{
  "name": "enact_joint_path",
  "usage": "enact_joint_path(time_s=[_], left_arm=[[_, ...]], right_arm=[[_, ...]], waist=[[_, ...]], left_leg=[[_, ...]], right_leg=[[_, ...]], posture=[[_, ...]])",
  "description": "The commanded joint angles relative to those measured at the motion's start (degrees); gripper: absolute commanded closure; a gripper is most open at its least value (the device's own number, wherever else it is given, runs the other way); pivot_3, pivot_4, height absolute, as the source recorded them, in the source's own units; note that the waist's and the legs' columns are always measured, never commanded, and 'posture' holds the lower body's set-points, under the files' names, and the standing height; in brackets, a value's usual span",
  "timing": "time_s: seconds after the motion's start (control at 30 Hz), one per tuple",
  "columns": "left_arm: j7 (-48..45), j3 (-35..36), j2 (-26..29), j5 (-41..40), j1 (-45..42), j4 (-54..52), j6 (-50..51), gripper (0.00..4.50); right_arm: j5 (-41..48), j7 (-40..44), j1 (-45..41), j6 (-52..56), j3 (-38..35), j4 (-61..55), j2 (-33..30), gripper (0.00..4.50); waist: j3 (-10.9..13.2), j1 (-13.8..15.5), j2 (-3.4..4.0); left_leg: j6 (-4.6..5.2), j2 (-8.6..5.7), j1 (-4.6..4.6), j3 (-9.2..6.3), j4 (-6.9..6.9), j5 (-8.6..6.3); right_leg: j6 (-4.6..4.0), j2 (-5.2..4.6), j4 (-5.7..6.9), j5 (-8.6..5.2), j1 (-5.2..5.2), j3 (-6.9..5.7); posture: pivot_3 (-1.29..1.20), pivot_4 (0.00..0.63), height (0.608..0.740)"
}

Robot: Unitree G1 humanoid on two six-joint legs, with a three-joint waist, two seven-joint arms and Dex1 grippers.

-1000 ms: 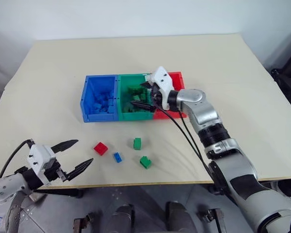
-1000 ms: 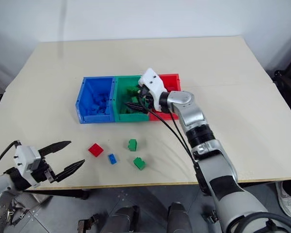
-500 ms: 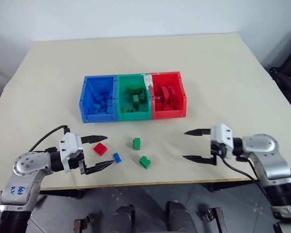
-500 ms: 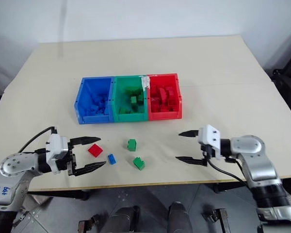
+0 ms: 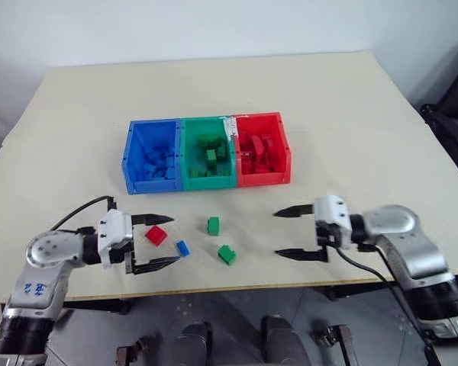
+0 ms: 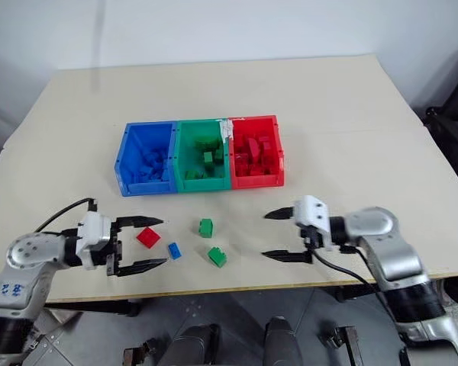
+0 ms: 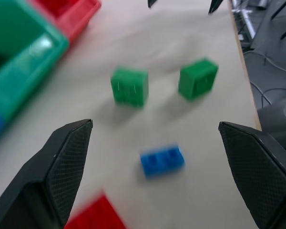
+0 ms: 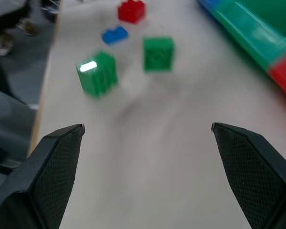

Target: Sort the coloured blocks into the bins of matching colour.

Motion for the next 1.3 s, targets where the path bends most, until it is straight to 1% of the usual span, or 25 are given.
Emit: enact_joint_path(time_s=[0.03,0.17,0.27,0.43,0.53,0.73,0.77,0.93,1.03,1.1,1.17,1.3], left_arm=[[1.3,4.8,1.4,0.1,5.0,-1.4,-1.1,0.00],[2.6,9.0,1.8,-0.8,11.7,-4.9,-0.5,0.00],[3.4,10.9,1.6,-1.0,15.3,-7.5,0.0,0.00],[5.1,12.0,1.0,-1.4,17.6,-11.1,1.2,0.00],[5.5,12.0,0.9,-1.4,17.6,-11.6,1.6,0.00],[6.2,11.9,0.8,-1.5,17.1,-11.7,1.7,0.00],[6.3,11.9,0.8,-1.5,17.1,-11.7,1.7,0.00],[7.7,11.9,-0.6,-2.0,17.1,-11.9,1.8,0.00],[9.6,12.6,-1.8,-3.1,17.1,-12.5,2.7,0.00],[11.7,13.8,-3.1,-4.2,16.9,-12.9,3.6,0.00],[14.1,15.6,-4.6,-5.2,17.2,-13.1,4.1,0.00],[14.9,16.9,-5.4,-4.9,18.4,-12.7,3.7,0.00]], right_arm=[[0.3,0.3,-3.2,7.0,5.5,-4.1,1.6,0.03],[-1.5,0.0,-6.2,7.8,11.3,-3.0,6.1,0.03],[-5.5,-0.4,-7.1,3.9,15.2,0.0,8.3,0.03],[-8.5,-1.5,-8.1,-0.2,16.3,5.9,11.1,0.03],[-8.9,-1.9,-8.2,-2.1,15.7,7.5,12.4,0.59],[-7.4,-1.6,-7.5,-3.1,14.2,6.5,13.2,2.72],[-6.9,-1.4,-7.3,-3.3,13.7,6.2,13.2,2.92],[-4.3,-2.1,-7.7,-2.1,10.4,4.8,13.5,2.93],[-0.4,-3.7,-8.9,2.5,7.4,2.5,14.6,2.93],[2.3,-7.7,-12.4,6.4,3.8,2.6,17.1,2.93],[0.7,-15.2,-19.9,6.2,0.5,9.2,21.6,2.93],[-4.5,-22.2,-28.3,1.1,-0.3,21.5,25.8,2.93]], waist=[[0.0,0.0,0.00],[0.0,0.1,-0.01],[0.0,0.2,-0.04],[0.0,0.1,-0.05],[0.0,0.0,-0.05],[0.0,-0.1,-0.05],[0.0,-0.1,-0.05],[0.0,-0.1,-0.05],[0.0,-0.1,-0.05],[0.0,-0.2,-0.05],[0.0,-0.6,-0.03],[0.0,-0.4,-0.06]], left_leg=[[0.03,0.00,-0.01,0.00,0.00,-0.03],[0.06,0.02,-0.04,0.00,-0.01,-0.10],[0.06,0.02,-0.04,-0.01,0.00,-0.12],[0.06,0.02,-0.03,0.02,0.01,-0.13],[0.06,0.04,-0.03,0.03,0.00,-0.13],[-0.05,0.26,-0.02,0.08,-0.01,-0.20],[-0.07,0.29,-0.02,0.08,-0.01,-0.22],[-0.12,0.44,-0.02,0.14,0.00,-0.25],[-0.15,0.50,-0.01,0.15,0.01,-0.27],[-0.17,0.54,-0.01,0.15,0.01,-0.28],[-0.22,0.58,0.00,0.18,0.03,-0.28],[-0.40,0.65,0.08,0.23,-0.01,-0.26]], right_leg=[[0.00,0.00,-0.04,0.00,0.00,0.00],[0.00,0.00,-0.16,0.00,0.02,-0.02],[0.00,-0.01,-0.17,0.00,0.03,-0.03],[-0.01,0.00,-0.17,0.02,0.03,-0.04],[-0.01,0.02,-0.17,0.02,0.03,-0.03],[-0.07,0.21,-0.20,0.04,-0.01,-0.03],[-0.09,0.25,-0.21,0.06,0.00,-0.03],[-0.18,0.41,-0.24,0.11,-0.01,-0.01],[-0.19,0.47,-0.24,0.12,-0.03,0.01],[-0.20,0.51,-0.24,0.12,-0.04,0.03],[-0.24,0.61,-0.21,0.14,-0.07,0.09],[-0.46,0.87,-0.13,0.23,-0.17,0.12]], posture=[[0.00,0.150,0.740],[0.00,0.150,0.740],[0.00,0.150,0.740],[0.00,0.150,0.740],[0.00,0.150,0.740],[0.00,0.150,0.740],[0.00,0.150,0.740],[0.00,0.150,0.740],[0.00,0.150,0.740],[0.00,0.150,0.740],[0.00,0.150,0.740],[0.00,0.150,0.740]])
